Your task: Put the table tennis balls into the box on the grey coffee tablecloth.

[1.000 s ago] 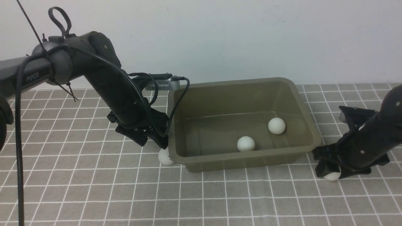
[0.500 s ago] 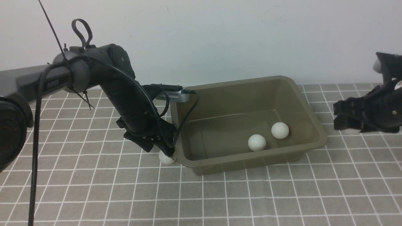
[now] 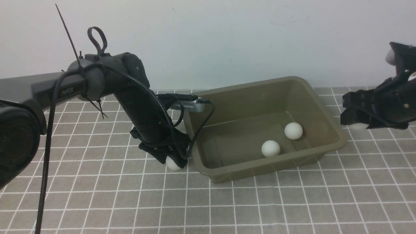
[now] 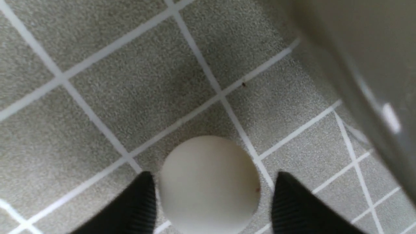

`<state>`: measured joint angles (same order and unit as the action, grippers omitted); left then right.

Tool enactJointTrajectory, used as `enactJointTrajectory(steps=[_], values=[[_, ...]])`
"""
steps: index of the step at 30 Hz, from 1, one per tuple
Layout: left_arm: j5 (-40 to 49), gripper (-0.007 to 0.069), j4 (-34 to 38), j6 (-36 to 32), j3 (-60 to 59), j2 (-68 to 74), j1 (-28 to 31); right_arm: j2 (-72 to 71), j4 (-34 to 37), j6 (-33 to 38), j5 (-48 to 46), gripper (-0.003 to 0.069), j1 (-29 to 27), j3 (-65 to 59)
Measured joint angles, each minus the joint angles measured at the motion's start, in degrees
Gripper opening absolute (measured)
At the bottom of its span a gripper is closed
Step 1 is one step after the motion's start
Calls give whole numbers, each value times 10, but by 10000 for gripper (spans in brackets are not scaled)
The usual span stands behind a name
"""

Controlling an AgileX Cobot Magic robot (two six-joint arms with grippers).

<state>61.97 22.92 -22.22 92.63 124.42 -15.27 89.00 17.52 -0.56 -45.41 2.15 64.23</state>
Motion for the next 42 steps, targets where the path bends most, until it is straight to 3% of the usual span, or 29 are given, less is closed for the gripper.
enactJointTrajectory(steps=[9,16,21,23,25,26,27,30,31,33,35,37,39,40,41,42], values=[[37,344,-76,75,51,-33,7,0,75,77,7,360,0,0],[12,344,19,-8,116,-100,-27,19,179,182,27,360,4,16],[-52,346,53,-19,116,-64,-73,82,183,204,13,360,37,75],[-65,393,51,-5,115,-44,-83,109,165,196,-10,377,48,104],[-69,507,41,17,115,-37,-87,125,139,181,-48,416,54,132],[-69,517,40,17,115,-37,-87,126,135,180,-52,419,54,134],[-62,589,22,40,123,-39,-86,126,111,169,-91,446,55,158],[-41,603,-16,65,145,-48,-85,115,73,149,-130,452,55,186],[-28,589,-32,76,152,-54,-85,109,60,141,-146,450,55,194],[22,461,-84,107,182,-79,-82,77,34,128,-170,428,55,208],[56,286,-125,121,196,-111,-77,40,16,119,-184,376,55,210],[80,94,-163,128,198,-152,-69,-20,-9,102,-196,272,55,210],[87,23,-193,143,196,-201,-57,-87,-30,87,-198,159,55,205],[87,23,-193,144,195,-201,-55,-87,-30,87,-198,159,55,205],[87,4,-208,152,178,-247,-44,-164,-50,75,-183,64,55,181],[87,-1,-212,156,168,-269,-39,-181,-55,71,-175,43,55,174]])
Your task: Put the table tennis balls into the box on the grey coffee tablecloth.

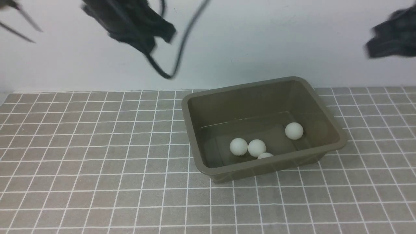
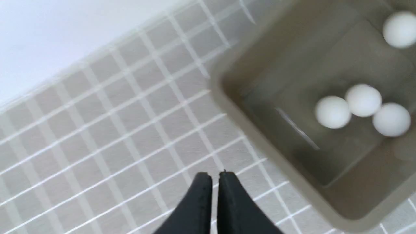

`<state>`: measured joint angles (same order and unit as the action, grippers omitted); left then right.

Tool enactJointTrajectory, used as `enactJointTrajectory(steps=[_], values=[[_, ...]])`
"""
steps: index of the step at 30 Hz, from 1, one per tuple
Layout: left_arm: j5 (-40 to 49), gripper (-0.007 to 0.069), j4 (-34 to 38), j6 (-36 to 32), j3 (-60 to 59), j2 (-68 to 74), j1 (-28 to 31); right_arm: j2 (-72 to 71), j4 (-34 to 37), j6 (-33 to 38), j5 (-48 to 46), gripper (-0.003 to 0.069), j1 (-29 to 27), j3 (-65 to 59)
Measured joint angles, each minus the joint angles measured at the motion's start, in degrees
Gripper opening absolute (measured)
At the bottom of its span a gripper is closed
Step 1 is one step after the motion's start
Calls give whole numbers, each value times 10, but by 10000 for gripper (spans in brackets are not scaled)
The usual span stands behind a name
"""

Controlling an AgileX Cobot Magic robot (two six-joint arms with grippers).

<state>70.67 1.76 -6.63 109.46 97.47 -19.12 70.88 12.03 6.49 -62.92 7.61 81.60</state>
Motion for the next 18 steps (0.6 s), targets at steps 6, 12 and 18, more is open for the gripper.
enactJointTrajectory(steps=[6,12,18], values=[[-81,-5,-5,20,-203,-215,14,-308,-20,-28,171,-12,0,-212],[-271,-5,31,43,-461,-401,14,-593,-20,-50,441,-13,0,-463],[-490,-5,79,46,-679,-494,15,-717,-23,-65,552,-13,0,-616]])
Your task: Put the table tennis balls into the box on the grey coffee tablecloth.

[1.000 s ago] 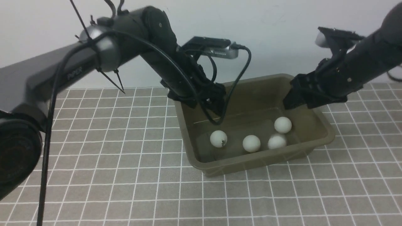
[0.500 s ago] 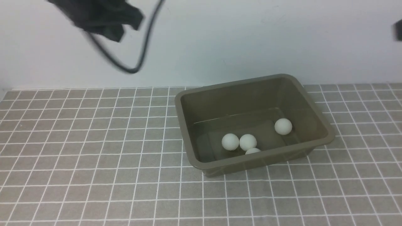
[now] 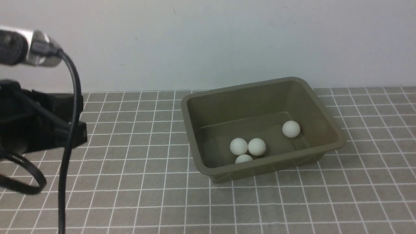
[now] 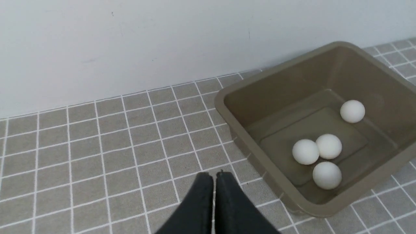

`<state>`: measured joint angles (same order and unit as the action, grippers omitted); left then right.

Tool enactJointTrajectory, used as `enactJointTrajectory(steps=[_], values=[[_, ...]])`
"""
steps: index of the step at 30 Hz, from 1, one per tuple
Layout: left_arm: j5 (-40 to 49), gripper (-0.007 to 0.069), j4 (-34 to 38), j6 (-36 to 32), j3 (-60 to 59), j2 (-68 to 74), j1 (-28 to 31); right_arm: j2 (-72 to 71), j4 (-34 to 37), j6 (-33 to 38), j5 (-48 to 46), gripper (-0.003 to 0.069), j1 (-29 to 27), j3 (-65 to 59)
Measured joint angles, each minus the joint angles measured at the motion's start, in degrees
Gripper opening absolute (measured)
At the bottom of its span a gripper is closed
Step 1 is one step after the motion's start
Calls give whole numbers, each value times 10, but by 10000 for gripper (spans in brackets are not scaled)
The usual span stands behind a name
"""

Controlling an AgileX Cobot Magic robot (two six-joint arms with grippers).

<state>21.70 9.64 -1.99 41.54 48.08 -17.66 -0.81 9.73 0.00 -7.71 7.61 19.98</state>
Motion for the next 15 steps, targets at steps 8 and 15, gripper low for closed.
enactJointTrajectory(steps=[8,15], values=[[-58,-5,16,0,-86,-23,0,0,-5,0,11,-13,0,-31],[-62,-5,5,-1,-100,-119,0,0,-6,0,11,-13,0,-31]])
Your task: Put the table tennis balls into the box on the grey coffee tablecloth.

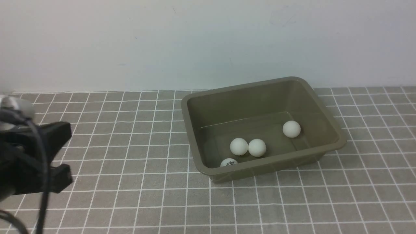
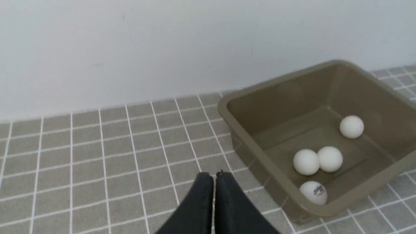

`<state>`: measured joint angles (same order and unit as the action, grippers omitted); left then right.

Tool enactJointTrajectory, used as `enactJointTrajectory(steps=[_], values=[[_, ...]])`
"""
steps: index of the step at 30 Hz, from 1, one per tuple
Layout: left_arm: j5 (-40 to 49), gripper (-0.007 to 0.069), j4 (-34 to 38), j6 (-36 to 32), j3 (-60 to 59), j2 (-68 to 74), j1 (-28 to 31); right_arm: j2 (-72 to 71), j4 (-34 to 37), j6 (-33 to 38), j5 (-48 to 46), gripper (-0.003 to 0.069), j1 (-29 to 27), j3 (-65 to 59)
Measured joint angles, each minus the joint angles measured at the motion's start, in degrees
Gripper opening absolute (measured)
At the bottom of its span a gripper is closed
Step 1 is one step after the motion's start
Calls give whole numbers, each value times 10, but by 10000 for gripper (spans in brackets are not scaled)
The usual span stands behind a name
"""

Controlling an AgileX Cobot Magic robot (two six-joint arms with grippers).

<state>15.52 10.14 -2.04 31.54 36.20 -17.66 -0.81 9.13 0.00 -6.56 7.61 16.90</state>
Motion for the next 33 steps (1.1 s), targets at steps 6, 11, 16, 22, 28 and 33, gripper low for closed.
enactJointTrajectory(steps=[6,11,16,22,28,33], values=[[-3,-5,2,0,0,-30,0,0,0,0,0,-13,0,0],[-3,-5,2,0,-1,-30,0,0,0,0,0,-13,0,0],[-3,-5,2,0,-1,-30,0,0,0,0,0,-13,0,0],[5,-5,-29,0,-33,-53,2,0,0,0,0,-13,0,0],[6,-5,-52,-2,-177,-216,72,0,0,0,0,-13,0,0],[8,-5,-54,-32,-279,-342,141,0,0,-6,0,-13,0,0]])
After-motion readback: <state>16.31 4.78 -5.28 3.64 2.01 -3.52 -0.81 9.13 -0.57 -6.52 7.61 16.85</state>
